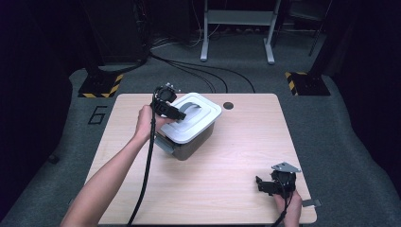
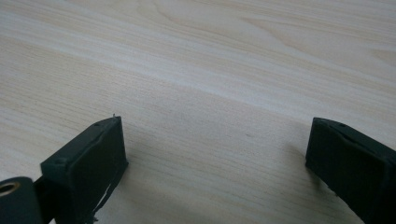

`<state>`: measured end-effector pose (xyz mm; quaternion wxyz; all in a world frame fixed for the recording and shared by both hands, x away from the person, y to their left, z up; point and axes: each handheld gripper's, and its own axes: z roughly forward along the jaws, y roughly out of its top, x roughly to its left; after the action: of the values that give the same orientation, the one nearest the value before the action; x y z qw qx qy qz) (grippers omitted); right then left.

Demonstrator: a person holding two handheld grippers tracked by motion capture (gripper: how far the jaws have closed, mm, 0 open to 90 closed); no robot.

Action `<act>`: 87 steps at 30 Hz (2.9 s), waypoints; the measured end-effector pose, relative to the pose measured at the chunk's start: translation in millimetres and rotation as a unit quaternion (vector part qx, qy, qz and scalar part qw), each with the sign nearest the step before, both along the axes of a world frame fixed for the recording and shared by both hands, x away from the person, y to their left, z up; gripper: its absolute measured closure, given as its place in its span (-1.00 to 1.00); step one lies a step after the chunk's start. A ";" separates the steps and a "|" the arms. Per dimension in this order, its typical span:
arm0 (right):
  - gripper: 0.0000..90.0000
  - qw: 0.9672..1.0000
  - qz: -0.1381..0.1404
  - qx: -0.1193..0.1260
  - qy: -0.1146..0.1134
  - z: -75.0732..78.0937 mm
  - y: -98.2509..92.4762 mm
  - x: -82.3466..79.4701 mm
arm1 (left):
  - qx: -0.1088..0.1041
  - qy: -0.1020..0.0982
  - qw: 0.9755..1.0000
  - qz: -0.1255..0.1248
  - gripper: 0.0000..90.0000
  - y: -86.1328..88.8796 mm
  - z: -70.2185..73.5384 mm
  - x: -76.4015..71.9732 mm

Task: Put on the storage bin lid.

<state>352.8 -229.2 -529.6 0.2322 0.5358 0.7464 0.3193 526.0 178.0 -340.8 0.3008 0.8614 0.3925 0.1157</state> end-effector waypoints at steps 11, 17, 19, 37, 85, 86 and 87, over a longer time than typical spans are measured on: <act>-0.91 1.000 0.000 0.000 0.000 0.0 0.0 0.0 | -0.016 -0.025 1.000 0.007 -0.42 13.7 1.0 -12.0; -0.91 1.000 0.000 -0.001 0.000 -0.1 0.0 0.0 | -0.023 -0.037 0.999 0.002 -0.59 25.4 5.1 -23.1; -0.91 1.000 0.000 -0.001 0.000 0.0 0.0 0.0 | -0.023 -0.042 0.999 0.000 -0.62 30.3 7.2 -27.7; -0.91 1.000 0.000 0.000 0.000 0.0 0.1 0.0 | -0.011 -0.079 0.997 0.009 -0.70 77.9 0.4 -70.0; -0.91 1.000 -0.001 0.000 0.000 0.0 0.1 0.0 | 0.001 -0.030 0.986 0.165 -1.00 177.8 -182.8 -95.9; -0.91 1.000 0.000 0.000 0.000 0.0 0.1 0.0 | -0.002 -0.044 0.985 0.166 -1.00 177.5 -185.0 -98.2; -0.91 1.000 0.000 0.000 0.000 0.0 0.1 0.0 | -0.003 -0.049 0.985 0.167 -1.00 178.5 -185.8 -99.3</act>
<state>352.8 -229.1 -529.6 0.2324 0.5360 0.7463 0.3191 426.7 356.5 -526.6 0.2984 0.7762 0.5161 0.2053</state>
